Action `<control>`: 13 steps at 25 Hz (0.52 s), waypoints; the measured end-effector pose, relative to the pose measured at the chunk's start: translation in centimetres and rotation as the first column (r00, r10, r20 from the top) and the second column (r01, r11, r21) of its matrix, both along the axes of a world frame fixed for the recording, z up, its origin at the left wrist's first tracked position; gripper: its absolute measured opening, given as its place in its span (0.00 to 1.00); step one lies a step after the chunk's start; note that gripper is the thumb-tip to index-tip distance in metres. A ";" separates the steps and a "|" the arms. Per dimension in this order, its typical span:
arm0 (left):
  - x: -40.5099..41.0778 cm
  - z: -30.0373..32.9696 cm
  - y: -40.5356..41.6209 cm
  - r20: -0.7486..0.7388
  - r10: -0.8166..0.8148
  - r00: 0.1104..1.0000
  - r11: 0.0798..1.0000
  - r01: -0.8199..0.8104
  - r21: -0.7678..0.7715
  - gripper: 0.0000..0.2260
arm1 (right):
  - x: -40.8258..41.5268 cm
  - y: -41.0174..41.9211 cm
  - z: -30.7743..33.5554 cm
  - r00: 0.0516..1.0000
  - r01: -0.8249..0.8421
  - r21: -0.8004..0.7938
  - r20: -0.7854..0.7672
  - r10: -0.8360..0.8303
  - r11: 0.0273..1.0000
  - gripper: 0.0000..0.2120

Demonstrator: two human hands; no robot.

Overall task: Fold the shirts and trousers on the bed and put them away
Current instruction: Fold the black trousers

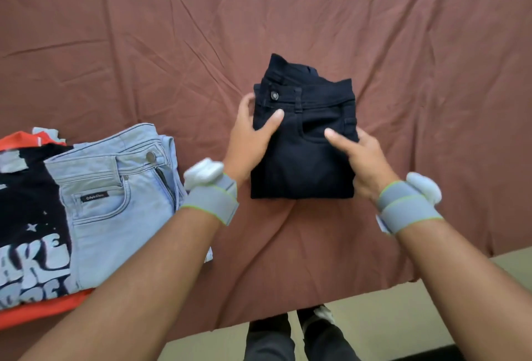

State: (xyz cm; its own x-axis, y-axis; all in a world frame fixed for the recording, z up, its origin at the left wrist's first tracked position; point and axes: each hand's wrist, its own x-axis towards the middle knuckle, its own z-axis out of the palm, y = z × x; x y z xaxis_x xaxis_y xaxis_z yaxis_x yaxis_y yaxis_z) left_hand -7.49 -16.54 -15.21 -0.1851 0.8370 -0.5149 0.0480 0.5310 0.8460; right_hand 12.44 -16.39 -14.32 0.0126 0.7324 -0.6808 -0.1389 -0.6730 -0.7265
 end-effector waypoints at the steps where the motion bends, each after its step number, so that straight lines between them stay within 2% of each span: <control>1: 0.1 0.1 1.3 -0.028 -0.006 1.000 1.000 0.006 0.024 0.17 | -0.4 1.7 0.2 1.000 0.011 -0.009 -0.018 -0.012 1.000 0.16; 3: 0.2 0.6 2.8 -0.076 0.050 0.996 0.997 -0.044 0.070 0.12 | -1.1 3.5 1.1 0.999 0.045 0.052 0.019 -0.046 0.998 0.15; 4: 0.2 1.0 2.9 -0.036 0.076 0.996 0.993 -0.072 0.093 0.10 | -1.3 3.6 1.7 0.997 0.069 0.091 0.027 -0.072 0.994 0.14; 6: 0.3 1.6 1.3 0.145 0.039 0.989 0.992 -0.055 0.110 0.08 | -0.6 1.3 2.7 0.996 0.085 0.108 0.005 -0.086 0.991 0.14; 9: 0.9 1.6 -3.2 0.338 -0.115 0.934 0.993 0.101 0.058 0.12 | 2.2 -3.0 3.3 0.992 0.000 -0.007 -0.128 -0.001 1.000 0.20; 11: 1.2 0.9 -4.6 0.332 -0.169 0.928 0.985 0.173 0.019 0.16 | 3.0 -3.9 2.5 0.989 -0.037 -0.064 -0.145 0.027 0.997 0.21; 13: 1.4 0.1 -4.7 0.314 -0.136 0.940 0.988 0.150 -0.020 0.17 | 2.6 -3.6 1.5 0.997 -0.015 -0.085 -0.079 0.008 0.996 0.21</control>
State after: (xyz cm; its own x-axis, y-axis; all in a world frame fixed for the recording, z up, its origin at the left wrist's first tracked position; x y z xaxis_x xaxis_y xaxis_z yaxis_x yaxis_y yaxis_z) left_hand -6.08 -21.21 -15.12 0.1099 0.8189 -0.5634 -0.1354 0.5739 0.8077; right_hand 15.03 -19.99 -12.79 -0.0514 0.6715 -0.7392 -0.1854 -0.7337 -0.6537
